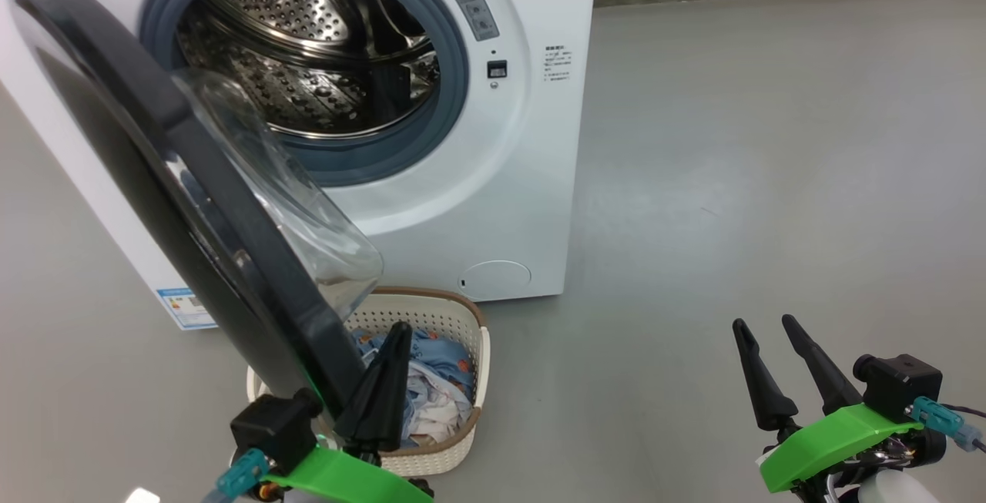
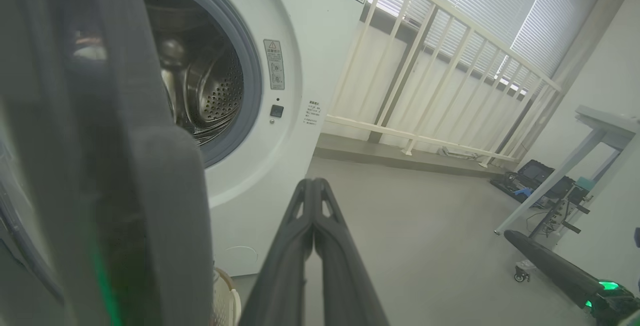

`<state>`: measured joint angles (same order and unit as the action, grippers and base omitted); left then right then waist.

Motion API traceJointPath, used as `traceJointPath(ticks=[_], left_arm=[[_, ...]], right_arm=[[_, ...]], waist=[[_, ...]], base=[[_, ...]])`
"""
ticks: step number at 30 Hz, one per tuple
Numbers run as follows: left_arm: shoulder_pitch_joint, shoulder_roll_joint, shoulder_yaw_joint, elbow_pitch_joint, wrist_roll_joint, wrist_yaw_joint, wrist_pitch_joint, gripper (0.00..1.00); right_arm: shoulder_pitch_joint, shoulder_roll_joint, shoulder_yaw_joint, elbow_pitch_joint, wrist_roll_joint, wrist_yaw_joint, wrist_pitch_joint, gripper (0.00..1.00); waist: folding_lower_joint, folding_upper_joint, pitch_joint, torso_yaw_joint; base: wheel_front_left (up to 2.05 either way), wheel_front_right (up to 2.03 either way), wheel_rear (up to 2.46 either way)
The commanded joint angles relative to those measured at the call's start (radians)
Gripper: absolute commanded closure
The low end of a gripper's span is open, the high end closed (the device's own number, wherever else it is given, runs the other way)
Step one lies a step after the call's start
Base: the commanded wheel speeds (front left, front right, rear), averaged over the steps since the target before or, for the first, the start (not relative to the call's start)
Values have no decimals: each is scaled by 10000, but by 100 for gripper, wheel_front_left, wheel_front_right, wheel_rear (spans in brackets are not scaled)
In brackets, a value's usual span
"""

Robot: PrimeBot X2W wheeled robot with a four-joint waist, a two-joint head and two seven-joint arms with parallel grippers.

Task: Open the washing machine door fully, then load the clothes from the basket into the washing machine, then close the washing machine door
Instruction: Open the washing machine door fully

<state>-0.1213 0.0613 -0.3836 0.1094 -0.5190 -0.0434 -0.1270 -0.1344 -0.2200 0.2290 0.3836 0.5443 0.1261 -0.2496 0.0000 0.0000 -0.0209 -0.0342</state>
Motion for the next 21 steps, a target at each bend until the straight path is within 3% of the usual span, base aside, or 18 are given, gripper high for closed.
traceJointPath(ticks=[1, 12, 21], left_arm=[[-493, -29, 355, 12, -129, -68, -213, 100], [-1113, -61, 642, 1590, -495, -84, -807, 100], [-945, 151, 768, 1838, -478, 52, -938, 100]], right_arm=[[-342, -72, 224, -198, -93, 46, -122, 0], [-340, -69, 226, -117, -108, 46, -122, 0], [-291, 3, 239, -35, -40, 46, -122, 0]], waist=[[0, 0, 48, -58], [0, 0, 95, 7], [0, 0, 47, 720]], base=[[0, 0, 0], [0, 0, 0], [0, 0, 0]])
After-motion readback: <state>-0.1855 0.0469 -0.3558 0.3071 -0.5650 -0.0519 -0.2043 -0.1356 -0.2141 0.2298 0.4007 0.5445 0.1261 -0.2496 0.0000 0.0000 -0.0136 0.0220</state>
